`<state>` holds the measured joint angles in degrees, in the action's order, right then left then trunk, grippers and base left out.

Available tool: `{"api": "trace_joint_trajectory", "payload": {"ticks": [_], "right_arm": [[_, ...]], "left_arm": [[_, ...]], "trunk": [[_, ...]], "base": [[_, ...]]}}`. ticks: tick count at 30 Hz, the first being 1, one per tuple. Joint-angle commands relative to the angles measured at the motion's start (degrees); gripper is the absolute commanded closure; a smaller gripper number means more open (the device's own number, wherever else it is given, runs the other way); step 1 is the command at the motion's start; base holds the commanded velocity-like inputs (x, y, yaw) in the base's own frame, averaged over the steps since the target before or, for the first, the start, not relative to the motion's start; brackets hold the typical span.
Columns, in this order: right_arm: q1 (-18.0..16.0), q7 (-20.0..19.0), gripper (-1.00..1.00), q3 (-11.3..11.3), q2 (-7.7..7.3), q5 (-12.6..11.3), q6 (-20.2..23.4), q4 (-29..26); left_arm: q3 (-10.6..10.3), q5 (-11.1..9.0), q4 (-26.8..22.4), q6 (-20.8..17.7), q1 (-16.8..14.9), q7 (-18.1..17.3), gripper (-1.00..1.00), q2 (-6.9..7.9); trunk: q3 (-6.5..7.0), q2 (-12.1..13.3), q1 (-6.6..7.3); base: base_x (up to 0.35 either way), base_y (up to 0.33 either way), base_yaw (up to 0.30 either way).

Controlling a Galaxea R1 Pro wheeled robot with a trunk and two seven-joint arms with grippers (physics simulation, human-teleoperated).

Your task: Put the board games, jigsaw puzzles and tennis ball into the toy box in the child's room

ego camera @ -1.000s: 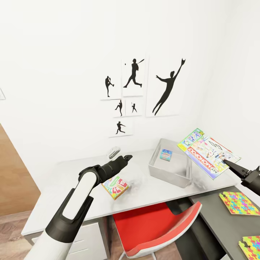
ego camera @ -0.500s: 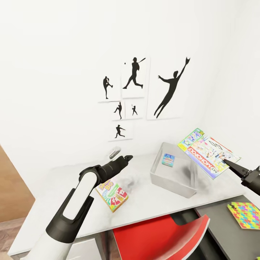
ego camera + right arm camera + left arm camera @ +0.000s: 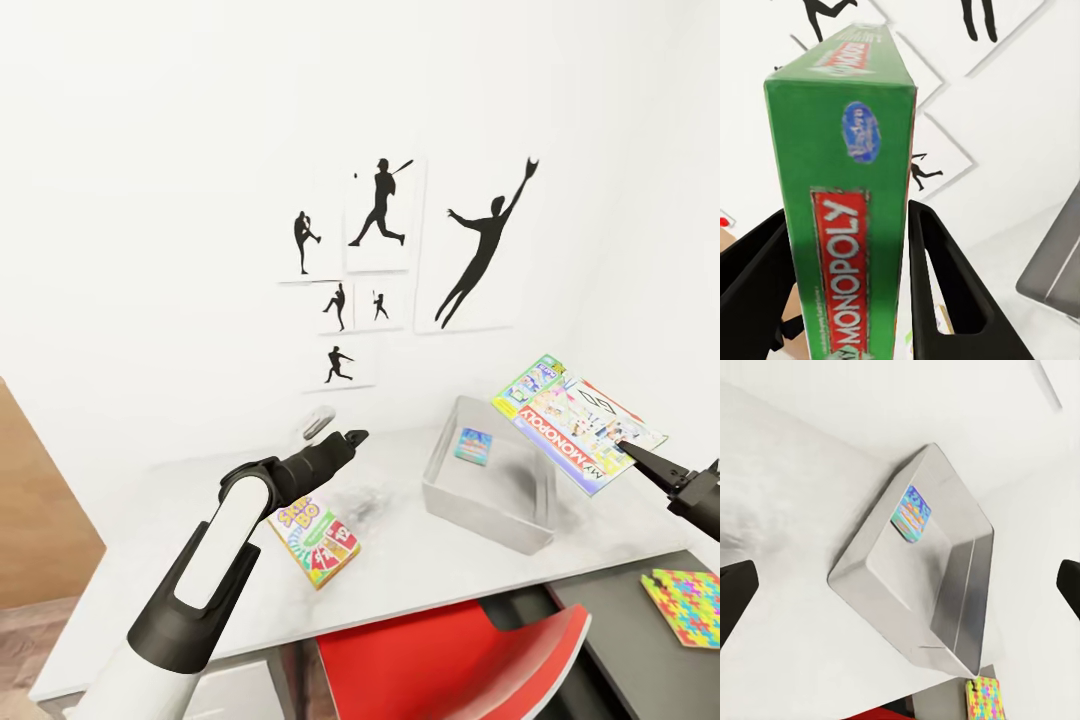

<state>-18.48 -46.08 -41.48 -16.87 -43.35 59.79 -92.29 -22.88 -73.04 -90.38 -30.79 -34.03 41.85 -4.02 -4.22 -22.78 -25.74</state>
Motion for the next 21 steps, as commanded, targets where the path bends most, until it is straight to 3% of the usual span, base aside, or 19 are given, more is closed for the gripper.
{"api": "trace_joint_trajectory", "payload": {"ticks": [1,21], "right_arm": [[-0.07,-0.41,1.0,-0.08,-0.01,0.27,0.21,0.01],[-0.07,-0.41,1.0,-0.04,-0.01,0.28,0.21,0.01]], "left_arm": [[-0.01,-0.43,-0.06,-0.06,-0.07,0.51,-1.0,-0.02],[-0.05,-0.43,-0.06,-0.08,-0.07,-0.29,-1.0,-0.03]], "trunk": [[-0.13,-0.13,-0.04],[-0.13,-0.13,-0.04]], "base": [[0.003,-0.108,0.069],[0.001,-0.041,0.017]]}}
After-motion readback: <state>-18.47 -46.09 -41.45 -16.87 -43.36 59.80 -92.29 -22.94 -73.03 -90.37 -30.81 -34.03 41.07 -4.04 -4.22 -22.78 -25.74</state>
